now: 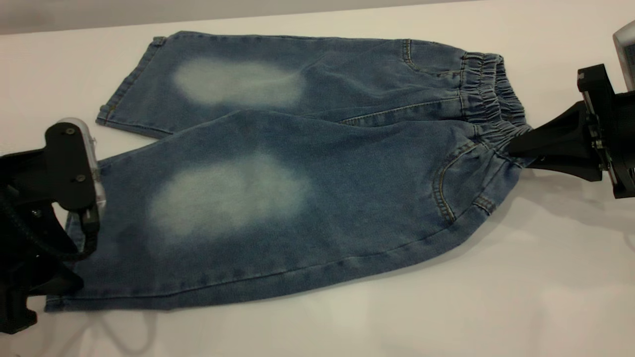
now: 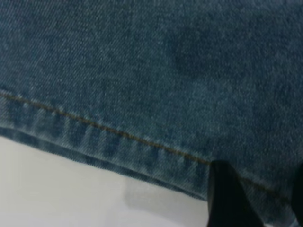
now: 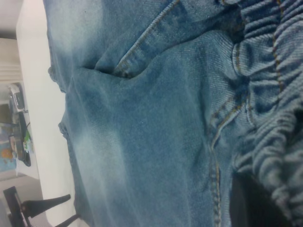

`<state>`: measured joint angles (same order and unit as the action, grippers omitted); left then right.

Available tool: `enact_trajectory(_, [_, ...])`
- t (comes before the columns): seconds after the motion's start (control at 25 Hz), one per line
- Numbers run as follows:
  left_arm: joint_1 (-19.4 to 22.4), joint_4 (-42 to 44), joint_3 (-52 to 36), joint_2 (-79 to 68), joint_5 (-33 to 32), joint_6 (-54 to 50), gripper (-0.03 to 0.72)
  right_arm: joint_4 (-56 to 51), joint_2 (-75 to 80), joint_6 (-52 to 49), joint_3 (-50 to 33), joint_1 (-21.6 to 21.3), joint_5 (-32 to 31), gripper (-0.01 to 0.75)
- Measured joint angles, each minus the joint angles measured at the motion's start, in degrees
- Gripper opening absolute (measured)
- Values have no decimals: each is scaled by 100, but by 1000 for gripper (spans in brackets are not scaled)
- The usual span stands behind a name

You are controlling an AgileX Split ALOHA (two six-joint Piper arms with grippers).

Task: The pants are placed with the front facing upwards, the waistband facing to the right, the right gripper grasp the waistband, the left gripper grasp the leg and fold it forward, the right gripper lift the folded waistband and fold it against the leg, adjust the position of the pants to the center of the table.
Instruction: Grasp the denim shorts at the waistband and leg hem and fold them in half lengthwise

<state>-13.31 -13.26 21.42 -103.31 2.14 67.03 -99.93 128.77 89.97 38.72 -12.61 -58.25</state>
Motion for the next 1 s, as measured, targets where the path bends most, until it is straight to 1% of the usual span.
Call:
enact_trajectory(0.12, [0,-5,5,-47,-214,0,316,0,0,0,0,0,5,37])
enact_trajectory(0.6, [0,-17,5,-71,-151,0,316,0,0,0,0,0,11,37])
enact_trajectory(1.0, [0,-43,113,-367,-125,0,313,0,0,0,0,0,11,38])
